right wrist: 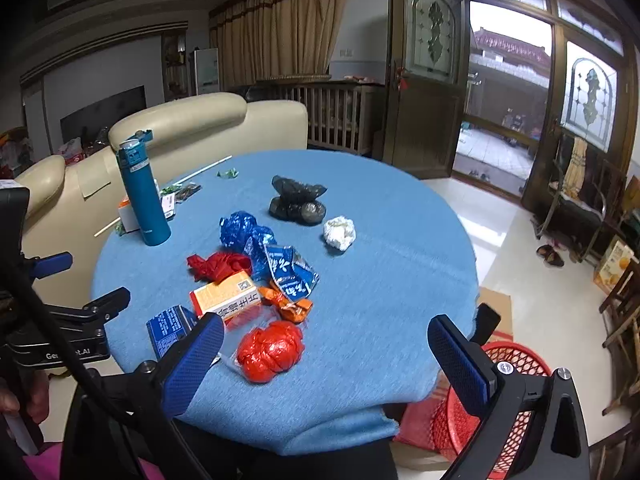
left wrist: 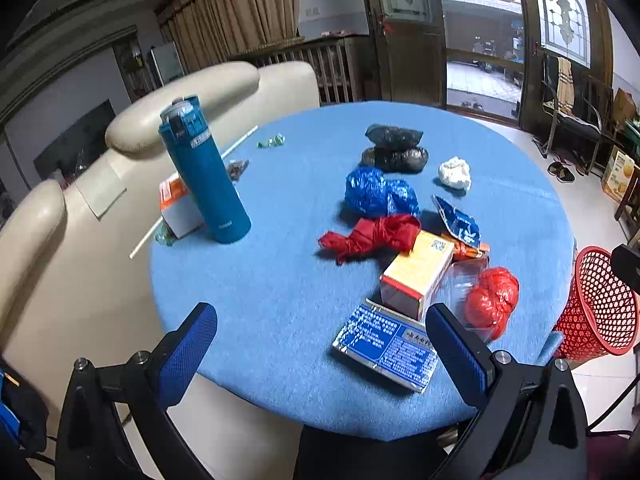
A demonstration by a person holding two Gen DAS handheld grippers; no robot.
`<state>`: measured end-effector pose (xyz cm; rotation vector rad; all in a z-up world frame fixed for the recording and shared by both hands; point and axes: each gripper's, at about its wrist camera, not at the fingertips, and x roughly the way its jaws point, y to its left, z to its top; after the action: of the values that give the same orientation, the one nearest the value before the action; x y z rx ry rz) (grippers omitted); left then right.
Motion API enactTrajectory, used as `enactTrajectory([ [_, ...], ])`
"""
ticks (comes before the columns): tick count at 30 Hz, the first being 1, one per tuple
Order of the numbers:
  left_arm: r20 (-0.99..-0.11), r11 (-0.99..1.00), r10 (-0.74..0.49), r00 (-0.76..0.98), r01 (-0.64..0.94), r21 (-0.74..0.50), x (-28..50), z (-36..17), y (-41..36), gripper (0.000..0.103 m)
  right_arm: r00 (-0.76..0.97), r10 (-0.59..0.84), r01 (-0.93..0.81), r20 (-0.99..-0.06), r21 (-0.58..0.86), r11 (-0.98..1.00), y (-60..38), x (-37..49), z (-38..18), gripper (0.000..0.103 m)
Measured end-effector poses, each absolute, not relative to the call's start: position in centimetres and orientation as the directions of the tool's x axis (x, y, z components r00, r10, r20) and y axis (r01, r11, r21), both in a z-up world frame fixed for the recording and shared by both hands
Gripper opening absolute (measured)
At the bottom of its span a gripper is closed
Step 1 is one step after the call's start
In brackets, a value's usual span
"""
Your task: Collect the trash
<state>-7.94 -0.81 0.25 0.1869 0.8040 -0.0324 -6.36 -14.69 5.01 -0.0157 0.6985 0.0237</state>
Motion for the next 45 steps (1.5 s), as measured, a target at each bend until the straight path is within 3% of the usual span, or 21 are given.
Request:
enactTrajectory([
  [14,-0.848,0.995,-0.067,0.526,0.092,-0.021,-5.4,-3.4,1.2,0.103,0.483,0.331,0.014,-0.811,0.385,0.923,-17.9,0.2,-2.7,0.103],
  [16,-0.854,0.996,-0.065,0.516,0.079,-0.029,-5.0,-3.6,1.5,0.103,0.434,0.364,0.019,-0.824,0.413,0.911,-17.3,1.8,-4.0,0.099],
  [18,-0.861,0.997,-0.065,0.505,0.064,-0.037,-4.8,-3.9,1.9,0.103,0.395,0.388,0.031,-0.833,0.434,0.9,-16.9,3.1,-5.2,0.087],
  [23,-0.874,0.995,-0.096,0.477,0.046,-0.084,-4.2,-4.3,2.8,0.103,0.316,0.416,0.064,-0.853,0.457,0.887,-15.7,5.5,-7.5,0.076],
  [27,-0.888,0.988,-0.156,0.433,0.067,-0.141,-3.2,-4.6,1.9,0.103,0.315,0.444,0.043,-0.839,0.48,0.876,-14.8,5.7,-8.0,0.071],
  [33,-0.907,0.977,-0.21,0.366,0.117,-0.179,-2.3,-5.9,-0.7,0.103,0.353,0.486,0.022,-0.799,0.527,0.85,-15.3,6.0,-7.5,0.047],
  [36,-0.913,0.977,-0.201,0.355,0.137,-0.162,-1.4,-7.0,-1.9,0.103,0.372,0.505,0.02,-0.778,0.551,0.834,-15.7,7.1,-7.4,0.039],
  [40,-0.918,0.977,-0.193,0.347,0.151,-0.148,-0.6,-8.3,-2.4,0.102,0.364,0.524,-0.002,-0.77,0.562,0.827,-15.3,7.9,-7.3,0.039],
  [42,-0.923,0.978,-0.184,0.337,0.159,-0.137,-0.3,-9.1,-2.6,0.086,0.36,0.548,0.005,-0.755,0.589,0.808,-15.6,7.5,-7.5,0.044],
  [43,-0.926,0.979,-0.178,0.333,0.158,-0.131,-0.2,-9.4,-2.7,0.084,0.357,0.566,0.018,-0.743,0.611,0.791,-16.0,7.3,-7.7,0.05],
  [44,-0.925,0.978,-0.18,0.336,0.16,-0.133,-0.1,-9.6,-2.7,0.079,0.364,0.573,0.035,-0.734,0.626,0.779,-16.5,6.9,-7.9,0.066],
  [45,-0.922,0.977,-0.184,0.34,0.164,-0.134,0.0,-9.7,-2.7,0.076,0.376,0.572,0.046,-0.729,0.631,0.774,-17.2,6.2,-8.0,0.074],
])
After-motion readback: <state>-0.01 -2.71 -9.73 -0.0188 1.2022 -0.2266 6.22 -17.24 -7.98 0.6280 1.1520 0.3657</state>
